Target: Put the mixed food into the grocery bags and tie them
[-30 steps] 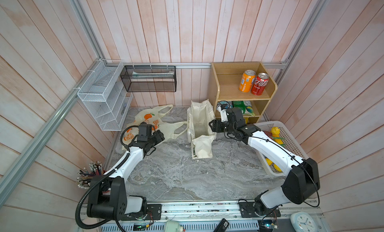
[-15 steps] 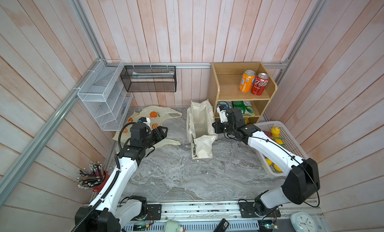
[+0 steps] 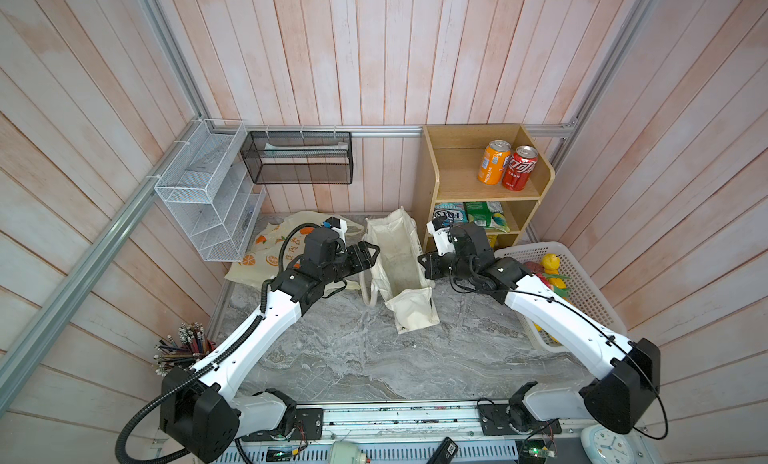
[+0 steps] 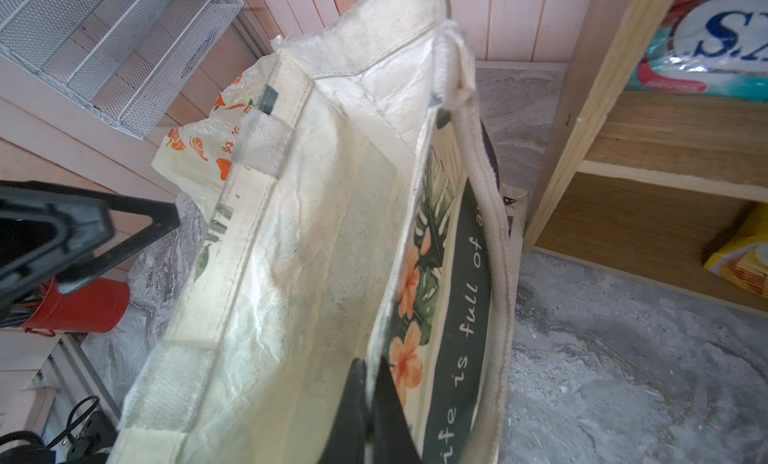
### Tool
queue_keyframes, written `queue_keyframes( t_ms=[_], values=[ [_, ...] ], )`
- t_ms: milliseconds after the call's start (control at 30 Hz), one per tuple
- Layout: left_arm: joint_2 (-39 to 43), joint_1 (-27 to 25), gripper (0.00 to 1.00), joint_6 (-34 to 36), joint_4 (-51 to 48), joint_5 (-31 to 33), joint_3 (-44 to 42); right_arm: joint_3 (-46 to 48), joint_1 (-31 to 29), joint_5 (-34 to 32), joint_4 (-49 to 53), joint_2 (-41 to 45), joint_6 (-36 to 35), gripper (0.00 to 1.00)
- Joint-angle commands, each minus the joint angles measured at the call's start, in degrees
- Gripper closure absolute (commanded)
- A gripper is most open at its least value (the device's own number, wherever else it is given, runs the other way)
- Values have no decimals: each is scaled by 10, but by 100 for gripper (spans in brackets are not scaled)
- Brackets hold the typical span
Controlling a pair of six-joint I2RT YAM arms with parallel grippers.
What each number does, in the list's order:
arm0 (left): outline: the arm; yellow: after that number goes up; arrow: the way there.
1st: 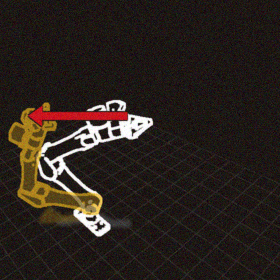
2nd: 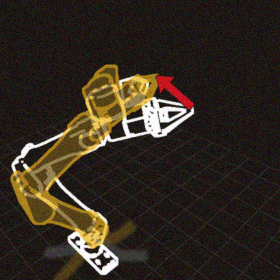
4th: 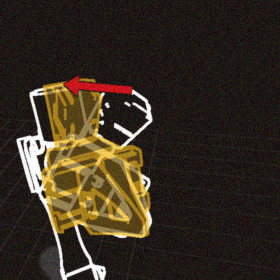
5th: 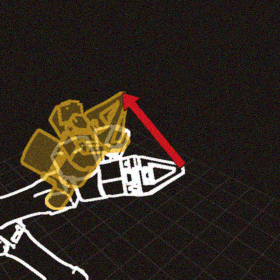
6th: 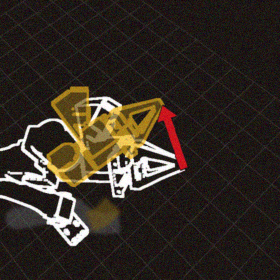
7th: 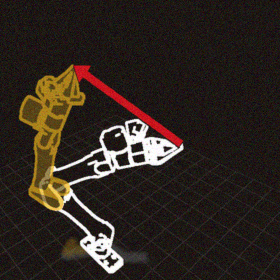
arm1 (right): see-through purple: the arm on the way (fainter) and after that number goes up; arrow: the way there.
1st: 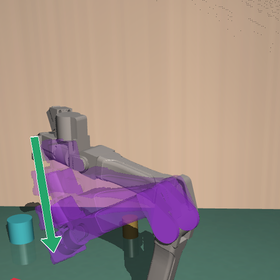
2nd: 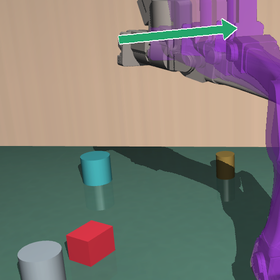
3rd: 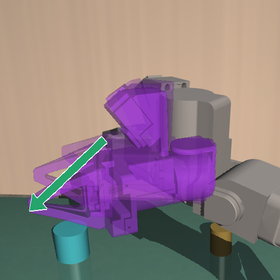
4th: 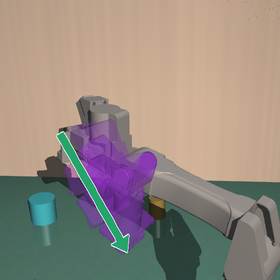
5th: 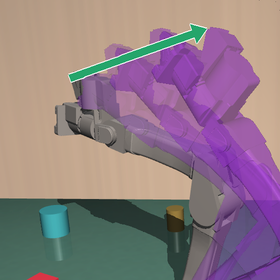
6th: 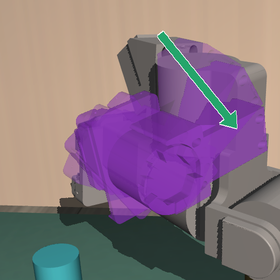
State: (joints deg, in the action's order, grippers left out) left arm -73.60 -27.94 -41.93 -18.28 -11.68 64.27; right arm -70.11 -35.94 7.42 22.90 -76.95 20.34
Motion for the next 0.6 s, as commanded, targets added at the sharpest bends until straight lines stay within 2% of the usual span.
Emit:
queue_keyframes(
  t_ms=[0, 567],
  values=[
    [2, -18, 21, -9, 0, 49, -4, 18, -2, -14, -9, 37, 25, 100],
    [-44, -81, 22, -53, 44, 70, -39, 68, -3, -18, -35, 58, 46, 100]
  ],
)
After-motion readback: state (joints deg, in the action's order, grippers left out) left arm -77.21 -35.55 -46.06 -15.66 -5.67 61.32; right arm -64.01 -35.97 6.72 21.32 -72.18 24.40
